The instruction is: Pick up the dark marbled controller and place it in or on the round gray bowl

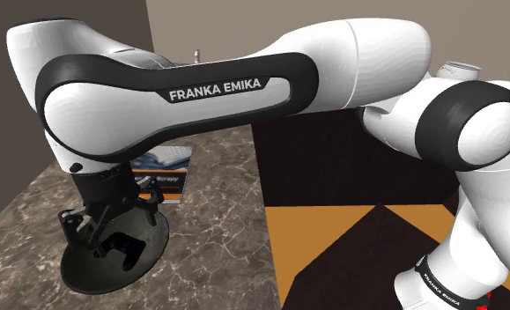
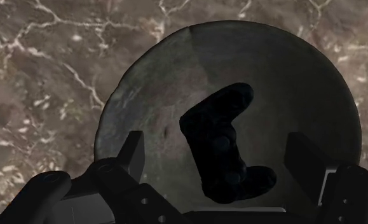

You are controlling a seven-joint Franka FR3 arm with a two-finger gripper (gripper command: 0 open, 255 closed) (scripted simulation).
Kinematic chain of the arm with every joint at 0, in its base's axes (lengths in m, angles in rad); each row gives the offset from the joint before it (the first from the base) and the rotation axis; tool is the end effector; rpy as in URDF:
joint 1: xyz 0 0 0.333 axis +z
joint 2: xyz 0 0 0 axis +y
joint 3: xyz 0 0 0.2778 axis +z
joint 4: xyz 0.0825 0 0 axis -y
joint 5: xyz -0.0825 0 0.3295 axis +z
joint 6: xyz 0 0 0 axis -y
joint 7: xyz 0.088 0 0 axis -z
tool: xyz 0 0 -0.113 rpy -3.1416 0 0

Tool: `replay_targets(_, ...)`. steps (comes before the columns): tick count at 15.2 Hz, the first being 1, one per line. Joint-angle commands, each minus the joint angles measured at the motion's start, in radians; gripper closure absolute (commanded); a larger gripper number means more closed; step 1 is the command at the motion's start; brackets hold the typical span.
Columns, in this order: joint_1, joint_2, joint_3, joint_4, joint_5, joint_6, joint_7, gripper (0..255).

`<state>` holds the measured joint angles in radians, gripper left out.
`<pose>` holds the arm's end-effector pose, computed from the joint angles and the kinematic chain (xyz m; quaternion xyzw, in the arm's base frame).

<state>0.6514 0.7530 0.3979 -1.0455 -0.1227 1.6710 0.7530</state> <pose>0.4072 0.5215 0.3841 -0.9901 -0.1119 0.0826 0.0168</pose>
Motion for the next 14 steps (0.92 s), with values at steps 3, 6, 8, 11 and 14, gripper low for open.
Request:
replay_targets(3,0.006,0.009,-0.001,0.05,-0.001,-0.04,-0.001,0)
replay_targets(6,0.038,0.062,-0.008,0.241,-0.011,-0.174,-0.007,0)
replay_targets(8,0.038,0.062,-0.008,0.242,-0.011,-0.175,-0.007,0)
replay_targets(11,0.038,0.062,-0.008,0.242,-0.011,-0.175,-0.007,0)
replay_targets(14,0.038,0.062,-0.008,0.242,-0.011,-0.175,-0.007,0)
